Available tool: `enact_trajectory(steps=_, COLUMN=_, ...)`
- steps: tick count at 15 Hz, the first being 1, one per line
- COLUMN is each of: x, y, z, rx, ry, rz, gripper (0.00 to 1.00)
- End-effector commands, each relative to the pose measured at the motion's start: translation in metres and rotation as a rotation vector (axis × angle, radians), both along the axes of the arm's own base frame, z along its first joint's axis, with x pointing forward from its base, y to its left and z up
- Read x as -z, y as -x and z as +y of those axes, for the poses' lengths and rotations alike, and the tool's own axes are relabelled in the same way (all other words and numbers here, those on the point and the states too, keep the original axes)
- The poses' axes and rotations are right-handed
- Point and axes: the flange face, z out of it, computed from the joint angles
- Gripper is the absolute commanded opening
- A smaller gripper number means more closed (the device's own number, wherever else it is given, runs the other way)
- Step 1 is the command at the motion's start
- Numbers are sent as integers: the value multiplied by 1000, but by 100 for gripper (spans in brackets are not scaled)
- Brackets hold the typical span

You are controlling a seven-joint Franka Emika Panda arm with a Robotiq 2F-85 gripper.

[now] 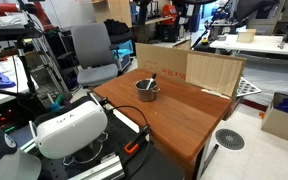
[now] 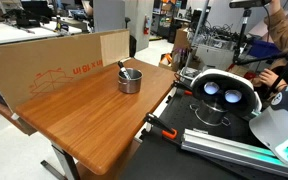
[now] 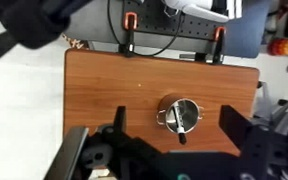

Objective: Remove the marker from the silver cup

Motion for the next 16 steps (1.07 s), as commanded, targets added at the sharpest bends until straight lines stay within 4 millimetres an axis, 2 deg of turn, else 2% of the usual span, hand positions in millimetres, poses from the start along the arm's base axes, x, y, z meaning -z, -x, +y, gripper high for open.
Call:
enact_trajectory(steps=1, x=-1, y=0, z=0, rx=0, ry=0, rz=0, gripper=100)
enact_trajectory(steps=6, x=-1, y=0, z=0, rx=0, ry=0, rz=0, gripper=100)
enact_trajectory(steps=9, x=2, y=-7, z=5, rx=-1, ry=-27, rz=0, gripper=100)
enact_trajectory(steps=13, x=16, y=-22, z=28, rx=-4, ry=-43, rz=5, gripper=100)
enact_trajectory(steps=16, x=37, y=-39, z=53, rx=-23, ry=-32, rz=14, gripper=100)
